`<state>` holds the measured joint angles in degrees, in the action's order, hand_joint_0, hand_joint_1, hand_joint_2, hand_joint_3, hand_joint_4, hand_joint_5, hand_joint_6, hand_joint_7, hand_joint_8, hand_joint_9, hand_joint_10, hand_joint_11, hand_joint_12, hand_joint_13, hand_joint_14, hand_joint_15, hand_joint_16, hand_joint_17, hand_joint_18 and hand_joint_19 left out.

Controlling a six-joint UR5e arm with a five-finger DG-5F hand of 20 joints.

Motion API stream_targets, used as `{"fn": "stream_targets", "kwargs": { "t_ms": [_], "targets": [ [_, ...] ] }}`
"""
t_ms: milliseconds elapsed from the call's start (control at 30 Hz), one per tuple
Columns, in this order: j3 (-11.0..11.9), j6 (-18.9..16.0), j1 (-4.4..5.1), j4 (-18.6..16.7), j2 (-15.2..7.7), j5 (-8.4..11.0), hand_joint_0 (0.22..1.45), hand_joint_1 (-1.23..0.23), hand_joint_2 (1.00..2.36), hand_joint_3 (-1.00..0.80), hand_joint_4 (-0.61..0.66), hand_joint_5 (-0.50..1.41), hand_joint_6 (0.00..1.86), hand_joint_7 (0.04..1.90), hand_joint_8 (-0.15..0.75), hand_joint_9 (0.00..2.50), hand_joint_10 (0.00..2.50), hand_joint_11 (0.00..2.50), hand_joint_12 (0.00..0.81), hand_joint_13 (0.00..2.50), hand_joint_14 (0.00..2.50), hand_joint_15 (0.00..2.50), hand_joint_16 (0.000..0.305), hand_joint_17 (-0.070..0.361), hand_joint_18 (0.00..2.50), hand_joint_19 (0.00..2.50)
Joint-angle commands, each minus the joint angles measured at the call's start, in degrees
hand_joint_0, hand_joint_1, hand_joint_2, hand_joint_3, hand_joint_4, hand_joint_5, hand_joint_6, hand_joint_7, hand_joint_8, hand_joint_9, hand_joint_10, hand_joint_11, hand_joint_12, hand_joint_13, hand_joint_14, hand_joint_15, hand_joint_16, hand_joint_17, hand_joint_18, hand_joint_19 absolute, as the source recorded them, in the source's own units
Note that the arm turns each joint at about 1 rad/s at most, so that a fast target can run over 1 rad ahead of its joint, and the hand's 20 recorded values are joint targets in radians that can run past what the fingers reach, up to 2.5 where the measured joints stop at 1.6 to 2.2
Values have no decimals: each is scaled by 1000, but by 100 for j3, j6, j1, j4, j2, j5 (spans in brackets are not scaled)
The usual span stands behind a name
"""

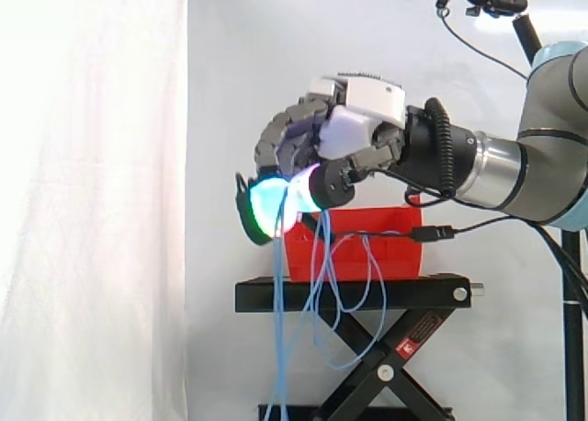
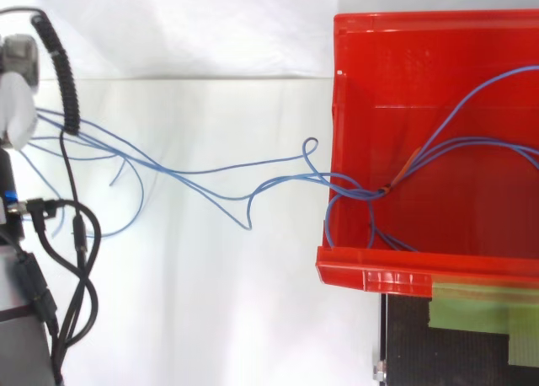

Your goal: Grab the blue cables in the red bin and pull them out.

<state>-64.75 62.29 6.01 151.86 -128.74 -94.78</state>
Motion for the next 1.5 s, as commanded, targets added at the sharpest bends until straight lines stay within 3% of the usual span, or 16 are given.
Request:
{"fn": "stream_targets", "kwargs": {
  "t_ms": [0,200,267,367,467,500,733,933,1333,1467],
  "targets": [
    [-2,-1136,84,669,-2,425,930,-901,1000,-1000,182,631,697,577,233,1162,384,1767,312,1256,925,1516,44,98,985,1217],
    [-2,-2147,190,1364,6,768,929,-900,1000,-1000,182,632,696,577,225,1162,383,1773,316,1259,928,1501,44,98,983,1216],
    [-2,-2376,216,1487,6,830,928,-899,1000,-1000,185,632,696,577,233,1163,382,1773,316,1259,927,1506,44,99,982,1218],
    [-2,-2982,260,1794,-2,935,928,-898,1000,-1000,185,633,691,587,226,1163,380,1770,316,1259,928,1501,44,98,981,1215],
    [-2,-3237,277,1917,6,970,926,-897,1000,-1000,184,633,692,579,226,1161,381,1770,316,1259,928,1501,44,98,981,1216],
    [-2,-3501,295,2076,6,997,926,-896,1000,-1000,184,632,691,588,231,1161,383,1765,318,1258,928,1511,44,98,981,1215],
    [-2,-3931,330,2366,-2,1005,894,-859,1000,-1000,184,632,687,588,238,1163,381,1769,314,1258,928,1506,44,98,979,1217],
    [-2,-4529,383,2867,-2,1076,858,-819,1000,-1000,188,636,661,601,241,1164,374,1771,320,1243,958,1506,44,100,978,1216],
    [-55,-5091,409,3113,-2,1172,832,-767,1000,-1000,184,643,617,608,234,1163,367,1775,328,1236,989,1481,45,102,973,1217],
    [-64,-5109,409,3122,-2,1172,820,-746,1000,-1000,186,654,552,639,232,1163,358,1777,326,1232,996,1469,45,101,972,1219]
  ]
}}
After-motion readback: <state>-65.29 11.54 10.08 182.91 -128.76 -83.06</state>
